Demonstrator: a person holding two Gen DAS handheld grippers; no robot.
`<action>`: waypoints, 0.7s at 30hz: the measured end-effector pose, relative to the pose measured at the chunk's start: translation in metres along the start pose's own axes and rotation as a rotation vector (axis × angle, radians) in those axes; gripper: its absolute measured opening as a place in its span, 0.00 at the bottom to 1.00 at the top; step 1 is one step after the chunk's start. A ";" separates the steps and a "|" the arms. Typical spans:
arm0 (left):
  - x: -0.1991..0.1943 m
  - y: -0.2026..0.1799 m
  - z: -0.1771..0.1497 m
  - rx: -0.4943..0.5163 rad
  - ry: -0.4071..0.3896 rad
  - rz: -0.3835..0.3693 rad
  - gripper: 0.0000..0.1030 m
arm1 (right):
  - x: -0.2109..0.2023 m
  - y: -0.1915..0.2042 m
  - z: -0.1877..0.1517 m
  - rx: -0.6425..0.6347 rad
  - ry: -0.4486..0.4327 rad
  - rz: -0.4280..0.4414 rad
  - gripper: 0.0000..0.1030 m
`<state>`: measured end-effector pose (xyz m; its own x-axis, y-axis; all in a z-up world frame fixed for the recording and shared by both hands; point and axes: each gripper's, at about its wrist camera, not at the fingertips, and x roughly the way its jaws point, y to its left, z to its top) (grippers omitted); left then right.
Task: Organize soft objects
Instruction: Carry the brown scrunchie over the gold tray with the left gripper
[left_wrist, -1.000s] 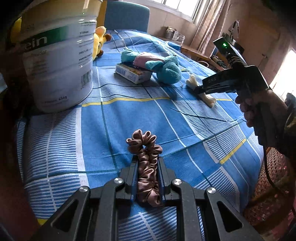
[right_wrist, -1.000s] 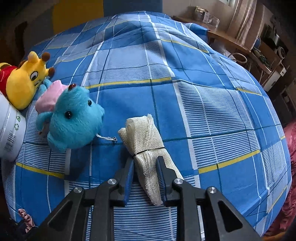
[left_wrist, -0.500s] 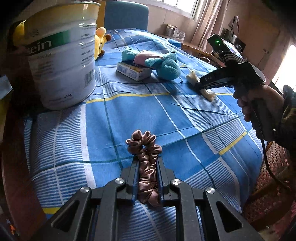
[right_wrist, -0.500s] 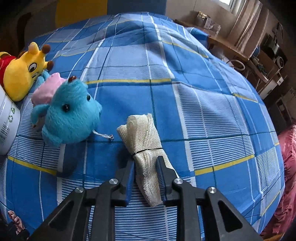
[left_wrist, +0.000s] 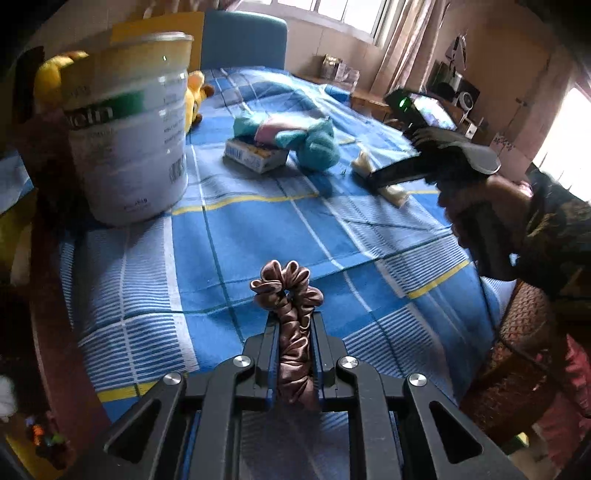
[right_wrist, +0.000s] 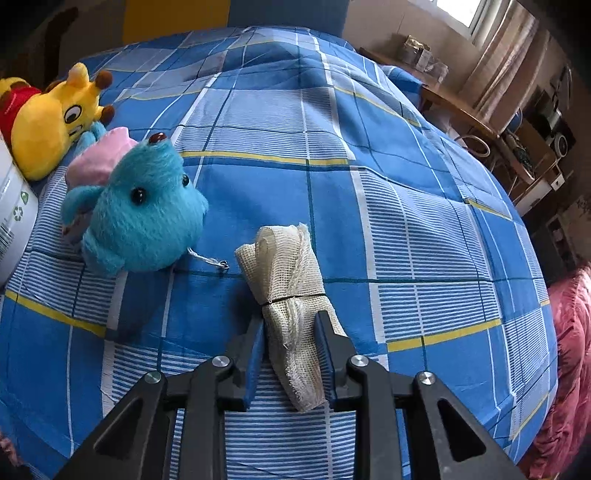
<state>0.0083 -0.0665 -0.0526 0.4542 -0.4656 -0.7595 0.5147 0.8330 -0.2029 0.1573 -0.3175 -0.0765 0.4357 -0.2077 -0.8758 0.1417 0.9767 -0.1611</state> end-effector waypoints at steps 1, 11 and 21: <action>-0.005 0.000 0.001 -0.004 -0.010 -0.005 0.14 | 0.000 0.000 0.000 0.006 0.003 0.002 0.25; -0.066 0.025 0.003 -0.110 -0.111 -0.006 0.14 | 0.001 -0.004 0.002 0.031 0.011 0.007 0.26; -0.132 0.113 -0.022 -0.349 -0.199 0.207 0.14 | -0.001 0.005 -0.002 -0.016 0.002 -0.021 0.27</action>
<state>-0.0101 0.0958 0.0112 0.6706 -0.2982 -0.6792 0.1372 0.9497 -0.2815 0.1560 -0.3124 -0.0770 0.4311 -0.2278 -0.8731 0.1361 0.9730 -0.1867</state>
